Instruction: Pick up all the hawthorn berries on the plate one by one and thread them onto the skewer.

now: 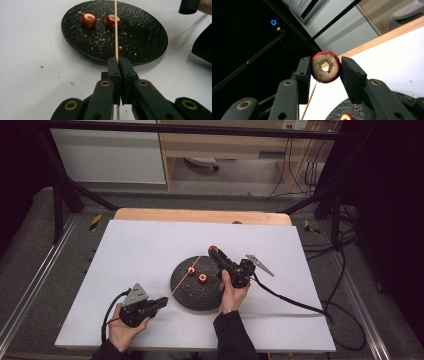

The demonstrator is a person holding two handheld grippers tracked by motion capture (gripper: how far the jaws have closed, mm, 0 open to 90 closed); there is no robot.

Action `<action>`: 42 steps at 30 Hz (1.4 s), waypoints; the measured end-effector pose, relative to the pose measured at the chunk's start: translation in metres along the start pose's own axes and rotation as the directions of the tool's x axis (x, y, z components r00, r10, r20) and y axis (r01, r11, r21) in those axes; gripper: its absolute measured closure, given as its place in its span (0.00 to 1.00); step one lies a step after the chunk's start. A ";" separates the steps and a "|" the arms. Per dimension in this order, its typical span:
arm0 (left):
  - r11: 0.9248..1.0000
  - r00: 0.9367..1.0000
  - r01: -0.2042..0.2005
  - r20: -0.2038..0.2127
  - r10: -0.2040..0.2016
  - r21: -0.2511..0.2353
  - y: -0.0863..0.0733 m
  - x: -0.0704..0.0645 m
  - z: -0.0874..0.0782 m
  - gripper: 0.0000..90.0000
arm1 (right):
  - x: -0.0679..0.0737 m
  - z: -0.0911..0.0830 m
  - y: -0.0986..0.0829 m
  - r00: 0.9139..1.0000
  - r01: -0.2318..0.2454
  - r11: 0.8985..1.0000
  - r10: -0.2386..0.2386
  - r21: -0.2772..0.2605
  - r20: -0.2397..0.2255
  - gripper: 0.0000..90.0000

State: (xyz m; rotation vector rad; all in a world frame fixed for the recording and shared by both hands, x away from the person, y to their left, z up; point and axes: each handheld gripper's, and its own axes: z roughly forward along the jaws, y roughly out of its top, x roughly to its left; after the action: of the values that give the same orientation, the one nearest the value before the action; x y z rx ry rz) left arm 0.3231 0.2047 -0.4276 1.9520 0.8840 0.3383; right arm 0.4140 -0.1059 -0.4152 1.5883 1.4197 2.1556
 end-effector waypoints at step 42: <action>0.998 0.999 0.030 0.013 -0.029 -0.060 0.017 -0.026 0.017 0.98 | 0.001 0.001 0.004 0.999 -0.028 0.994 0.025 -0.104 -0.029 0.68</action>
State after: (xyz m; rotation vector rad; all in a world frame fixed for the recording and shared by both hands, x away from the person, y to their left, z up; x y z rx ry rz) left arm 0.3216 0.1703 -0.4194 1.8818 0.8838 0.3319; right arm 0.4158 -0.1073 -0.4112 1.5561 1.2772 2.2350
